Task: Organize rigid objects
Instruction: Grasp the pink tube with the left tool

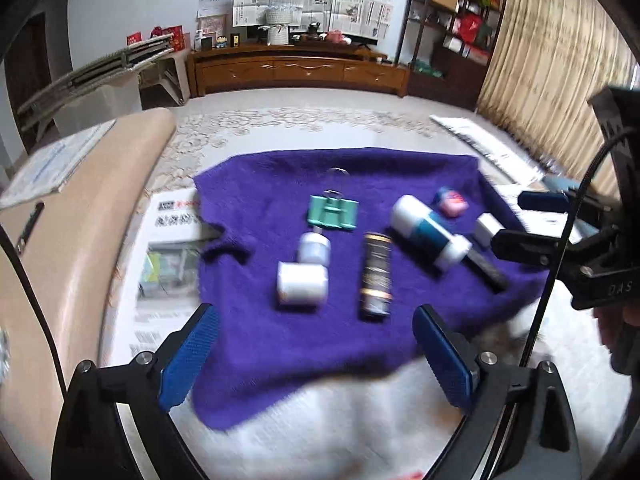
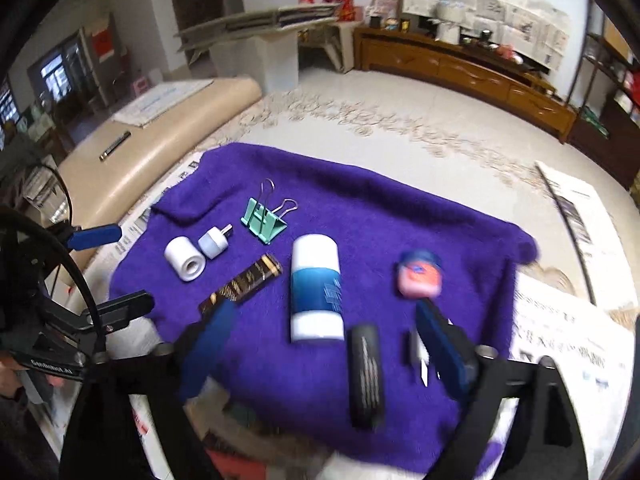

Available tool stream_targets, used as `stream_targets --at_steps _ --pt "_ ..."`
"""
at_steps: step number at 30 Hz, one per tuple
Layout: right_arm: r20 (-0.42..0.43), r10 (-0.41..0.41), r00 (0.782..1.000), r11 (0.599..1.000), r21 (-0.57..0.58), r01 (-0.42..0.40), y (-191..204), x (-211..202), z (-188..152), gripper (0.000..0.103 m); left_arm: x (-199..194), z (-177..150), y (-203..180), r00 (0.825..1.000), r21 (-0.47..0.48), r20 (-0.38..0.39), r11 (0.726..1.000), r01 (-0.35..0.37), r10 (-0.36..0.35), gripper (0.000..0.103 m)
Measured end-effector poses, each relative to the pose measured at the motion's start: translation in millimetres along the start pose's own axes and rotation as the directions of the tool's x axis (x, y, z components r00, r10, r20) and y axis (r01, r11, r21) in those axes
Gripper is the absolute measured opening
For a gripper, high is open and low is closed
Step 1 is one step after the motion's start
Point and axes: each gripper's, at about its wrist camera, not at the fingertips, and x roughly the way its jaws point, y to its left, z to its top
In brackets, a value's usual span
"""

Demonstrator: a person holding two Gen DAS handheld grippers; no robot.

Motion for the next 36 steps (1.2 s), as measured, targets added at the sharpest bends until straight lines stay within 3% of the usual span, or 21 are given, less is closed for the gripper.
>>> stream_targets --at_steps 6,10,17,21,23,25,30,36 --pt "0.041 -0.018 0.999 0.994 0.106 0.013 -22 -48 -41 0.103 -17 -27 -26 0.999 0.044 0.020 0.998 0.041 -0.042 0.103" --pt "0.040 -0.049 0.998 0.983 0.179 0.042 -41 -72 -79 0.103 -10 -42 -53 0.996 0.124 -0.018 0.988 0.092 -0.091 0.103" --pt "0.025 -0.152 0.988 0.951 0.278 0.139 -71 -88 -148 0.103 12 -58 -100 0.983 0.308 -0.087 0.934 0.183 -0.163 0.103" --pt "0.026 -0.145 0.989 0.929 0.349 0.127 -89 -87 -170 0.103 18 -64 -117 0.978 0.397 -0.107 0.894 0.208 -0.179 0.102" --pt "0.023 -0.164 0.986 0.924 0.354 0.146 -95 -87 -175 0.103 22 -67 -124 0.976 0.437 -0.120 0.873 0.215 -0.180 0.098" --pt "0.022 -0.175 0.984 0.922 0.354 0.156 -98 -89 -178 0.103 27 -69 -127 0.977 0.467 -0.131 0.858 0.211 -0.169 0.079" --pt "0.021 -0.175 0.984 0.924 0.350 0.157 -103 -87 -182 0.103 29 -68 -121 0.965 0.476 -0.141 0.840 0.261 -0.220 0.066" --pt "0.000 -0.163 0.987 0.928 0.340 0.153 -101 -79 -184 0.103 23 -70 -124 0.953 0.525 -0.165 0.795 0.302 -0.253 0.042"
